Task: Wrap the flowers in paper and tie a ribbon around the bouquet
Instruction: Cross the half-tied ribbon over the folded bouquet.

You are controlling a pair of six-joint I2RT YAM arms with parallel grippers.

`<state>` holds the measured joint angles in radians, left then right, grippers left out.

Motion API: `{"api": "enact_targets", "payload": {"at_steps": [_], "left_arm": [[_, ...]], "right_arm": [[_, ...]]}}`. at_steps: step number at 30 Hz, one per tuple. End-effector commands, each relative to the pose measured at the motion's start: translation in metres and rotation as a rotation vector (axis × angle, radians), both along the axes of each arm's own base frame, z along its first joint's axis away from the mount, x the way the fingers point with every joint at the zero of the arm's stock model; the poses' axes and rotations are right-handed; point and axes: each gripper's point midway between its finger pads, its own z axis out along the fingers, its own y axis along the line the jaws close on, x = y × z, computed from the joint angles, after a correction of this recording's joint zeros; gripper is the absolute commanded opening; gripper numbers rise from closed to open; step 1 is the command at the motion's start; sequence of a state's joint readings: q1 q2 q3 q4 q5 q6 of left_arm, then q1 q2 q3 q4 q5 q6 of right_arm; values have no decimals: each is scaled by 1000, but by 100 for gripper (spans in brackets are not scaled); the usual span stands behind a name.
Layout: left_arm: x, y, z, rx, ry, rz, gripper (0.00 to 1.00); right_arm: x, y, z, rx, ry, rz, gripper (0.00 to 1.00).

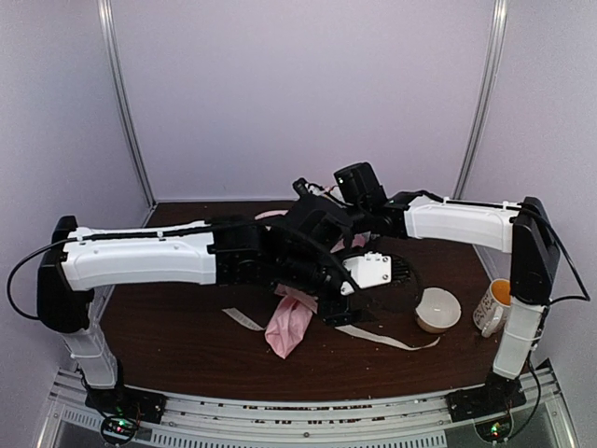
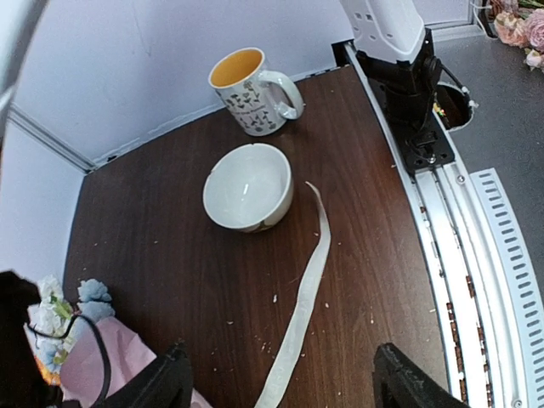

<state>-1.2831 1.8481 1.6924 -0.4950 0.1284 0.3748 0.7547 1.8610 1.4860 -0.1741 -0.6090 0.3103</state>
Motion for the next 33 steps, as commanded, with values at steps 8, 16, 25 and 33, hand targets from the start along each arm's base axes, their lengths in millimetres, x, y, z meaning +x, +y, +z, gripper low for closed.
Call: {"api": "enact_targets", "payload": {"at_steps": [8, 16, 25, 33], "left_arm": [[95, 148, 70, -622, 157, 493, 63], [133, 198, -5, -550, 115, 688, 71], [156, 169, -17, -550, 165, 595, 75], [159, 142, -24, -525, 216, 501, 54]], "right_arm": [[-19, -4, 28, 63, -5, 7, 0], [-30, 1, 28, 87, 5, 14, 0], [-42, 4, 38, 144, 4, 58, 0], [-42, 6, 36, 135, 3, 72, 0]]}}
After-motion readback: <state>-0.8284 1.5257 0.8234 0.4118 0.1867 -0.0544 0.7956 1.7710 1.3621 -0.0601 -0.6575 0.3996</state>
